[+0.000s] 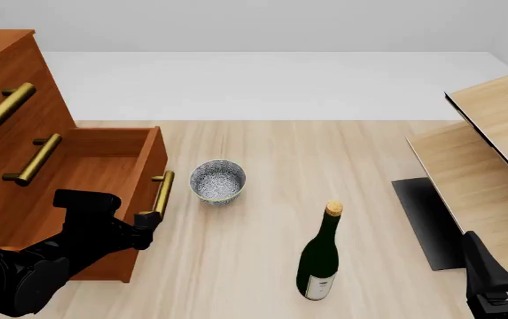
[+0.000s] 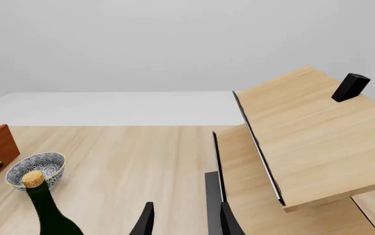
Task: Put the wine bottle in the bottom drawer of the cabinet.
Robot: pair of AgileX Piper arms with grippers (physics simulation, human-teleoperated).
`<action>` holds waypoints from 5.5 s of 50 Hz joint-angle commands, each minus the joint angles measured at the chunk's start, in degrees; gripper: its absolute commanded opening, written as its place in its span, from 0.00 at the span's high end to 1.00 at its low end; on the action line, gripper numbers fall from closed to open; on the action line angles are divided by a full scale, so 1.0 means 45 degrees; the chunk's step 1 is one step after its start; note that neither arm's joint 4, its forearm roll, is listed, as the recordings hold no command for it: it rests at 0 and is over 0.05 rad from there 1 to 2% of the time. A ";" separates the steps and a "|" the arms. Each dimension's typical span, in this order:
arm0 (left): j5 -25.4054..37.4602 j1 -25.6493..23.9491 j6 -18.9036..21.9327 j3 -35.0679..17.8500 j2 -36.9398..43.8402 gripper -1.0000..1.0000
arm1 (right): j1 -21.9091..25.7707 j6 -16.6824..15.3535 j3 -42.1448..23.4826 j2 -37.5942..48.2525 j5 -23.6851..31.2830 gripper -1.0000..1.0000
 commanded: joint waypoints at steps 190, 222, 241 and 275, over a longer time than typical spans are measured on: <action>0.5731 -0.8854 0.2573 -0.4420 -0.6790 0.00 | 0.0217 0.0140 -0.0004 -0.0096 -0.0061 0.00; 0.4535 -0.9607 0.2579 -0.4332 -0.5238 0.00 | 0.0243 0.0192 0.0000 -0.0096 -0.0067 0.00; 0.4255 -0.9764 0.2513 -0.4267 -0.5159 0.00 | 0.0201 0.0213 0.0000 -0.0097 -0.0082 0.00; 0.4019 -1.0430 0.3456 -0.6800 -0.2309 0.00 | 0.0158 0.0195 -0.0007 -0.0098 -0.0050 0.00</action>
